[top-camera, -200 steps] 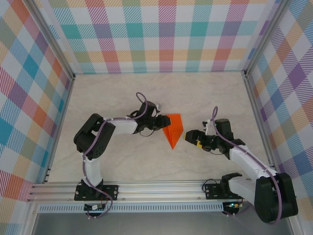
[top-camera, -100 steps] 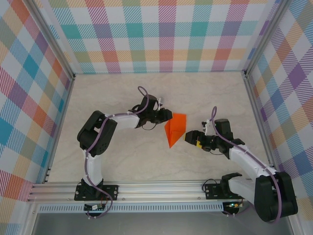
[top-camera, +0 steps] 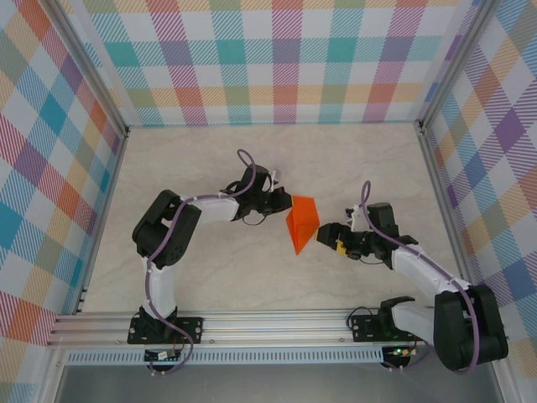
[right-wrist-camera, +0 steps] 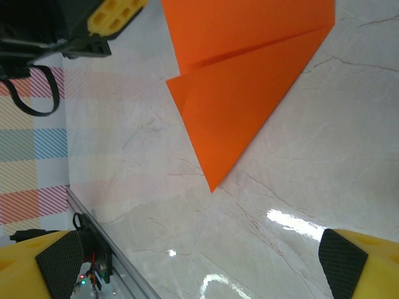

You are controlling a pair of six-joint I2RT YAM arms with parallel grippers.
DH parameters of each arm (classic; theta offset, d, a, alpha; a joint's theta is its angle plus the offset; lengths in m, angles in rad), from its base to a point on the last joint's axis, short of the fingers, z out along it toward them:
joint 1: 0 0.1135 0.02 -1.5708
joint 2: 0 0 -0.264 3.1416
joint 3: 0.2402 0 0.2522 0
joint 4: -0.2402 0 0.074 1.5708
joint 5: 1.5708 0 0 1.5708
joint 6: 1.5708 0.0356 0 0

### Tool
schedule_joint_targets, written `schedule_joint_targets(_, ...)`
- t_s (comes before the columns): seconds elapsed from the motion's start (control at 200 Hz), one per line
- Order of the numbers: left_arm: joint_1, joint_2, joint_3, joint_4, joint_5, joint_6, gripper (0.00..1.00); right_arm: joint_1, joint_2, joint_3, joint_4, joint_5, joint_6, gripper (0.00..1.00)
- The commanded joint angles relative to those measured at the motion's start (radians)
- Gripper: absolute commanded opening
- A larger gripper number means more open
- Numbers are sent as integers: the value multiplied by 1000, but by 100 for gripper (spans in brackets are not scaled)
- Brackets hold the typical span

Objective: Fold a paper plane with a square sheet of paper (fold left side to right side)
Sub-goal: Fold the wing for the fifth time at the center of the table.

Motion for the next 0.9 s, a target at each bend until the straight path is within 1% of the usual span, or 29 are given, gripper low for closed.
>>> schedule_joint_targets(0.0,12,-75,-51,3,16,44,0,-43,48,50,95,-110,-4,100)
schedule_joint_targets(0.095,15,-116,-99,19,41,62,0,-63,114,93,136,-177,-38,100)
schedule_joint_targets(0.175,22,-148,-144,69,78,55,0,-65,189,138,162,-235,-72,100)
schedule_joint_targets(0.3,35,-190,-221,160,129,37,0,-65,304,200,166,-260,-121,100)
schedule_joint_targets(0.385,41,-211,-259,213,156,25,0,-64,383,239,148,-268,-149,95)
schedule_joint_targets(0.47,45,-228,-277,239,186,21,0,-60,440,257,172,-289,-154,92)
schedule_joint_targets(0.63,46,-252,-301,278,233,12,0,-51,505,279,216,-320,-180,87)
schedule_joint_targets(0.75,47,-252,-308,308,246,-2,0,-37,541,293,252,-349,-191,84)
schedule_joint_targets(0.825,47,-243,-303,308,252,-8,0,-25,564,301,272,-366,-195,80)
schedule_joint_targets(0.895,48,-230,-300,316,255,-16,0,-15,592,315,273,-376,-198,73)
